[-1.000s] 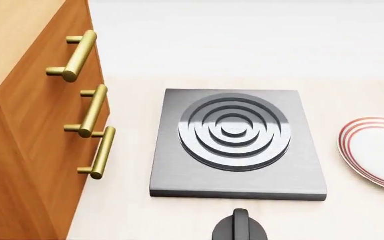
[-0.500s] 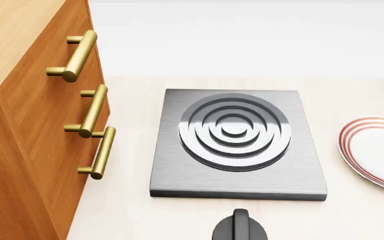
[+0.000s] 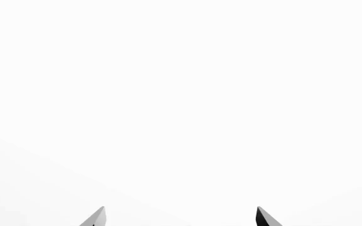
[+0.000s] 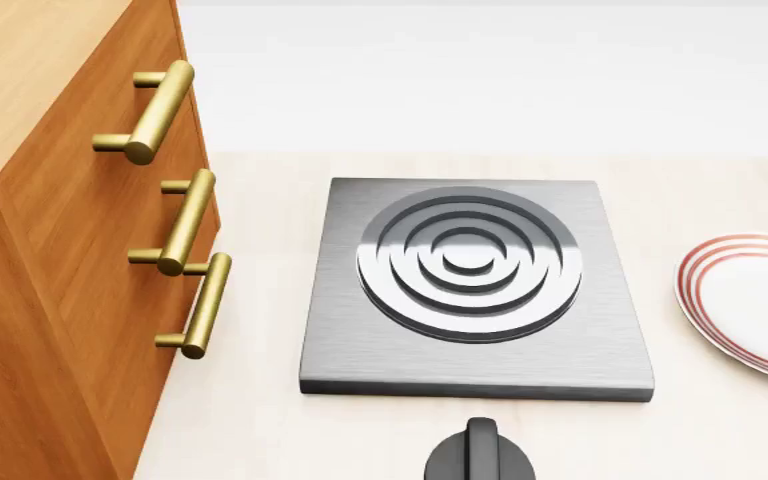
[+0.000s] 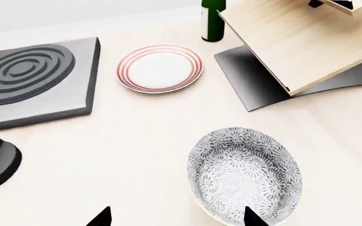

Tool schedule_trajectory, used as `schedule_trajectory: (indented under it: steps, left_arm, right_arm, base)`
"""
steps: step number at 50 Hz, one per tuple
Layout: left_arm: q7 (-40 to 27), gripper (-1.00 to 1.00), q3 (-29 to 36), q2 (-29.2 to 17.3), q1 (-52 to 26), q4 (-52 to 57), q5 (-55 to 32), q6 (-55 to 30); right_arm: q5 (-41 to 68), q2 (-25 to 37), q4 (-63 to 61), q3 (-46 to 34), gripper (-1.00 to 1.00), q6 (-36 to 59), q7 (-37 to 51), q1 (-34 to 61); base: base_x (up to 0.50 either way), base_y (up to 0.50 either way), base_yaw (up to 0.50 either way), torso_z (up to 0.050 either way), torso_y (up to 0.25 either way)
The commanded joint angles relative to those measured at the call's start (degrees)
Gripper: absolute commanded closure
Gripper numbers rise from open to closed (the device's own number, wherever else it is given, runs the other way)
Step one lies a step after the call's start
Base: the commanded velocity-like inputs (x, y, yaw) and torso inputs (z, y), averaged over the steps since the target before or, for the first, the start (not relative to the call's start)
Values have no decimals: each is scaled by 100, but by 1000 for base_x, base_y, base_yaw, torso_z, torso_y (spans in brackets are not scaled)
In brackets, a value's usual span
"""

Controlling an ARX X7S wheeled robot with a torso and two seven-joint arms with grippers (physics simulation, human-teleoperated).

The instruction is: Put the bowl on the stove.

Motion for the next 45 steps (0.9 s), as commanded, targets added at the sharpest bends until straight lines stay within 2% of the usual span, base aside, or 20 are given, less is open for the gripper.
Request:
schedule_trajectory:
  steps: [1, 14, 20, 45]
  left_arm:
    - [122, -100, -65, 109, 26, -6, 179, 12]
    - [135, -100, -54, 112, 58, 14, 198, 27]
    - [144, -100, -47, 110, 70, 26, 208, 34]
    - [93, -100, -22, 15, 42, 57, 170, 67]
  right_arm:
    - [-381, -103, 19, -215, -100, -208, -56, 69]
    - [-393, 350, 320, -1174, -100, -146, 593, 805]
    - [-517, 524, 580, -1962, -100, -285, 902, 1217]
    - [-933, 673, 1656, -3593, -100, -670, 1493, 2311]
  base:
    - [0, 0, 0, 0, 0]
    - [0, 0, 0, 0, 0]
    - [0, 0, 0, 0, 0]
    - [0, 0, 0, 0, 0]
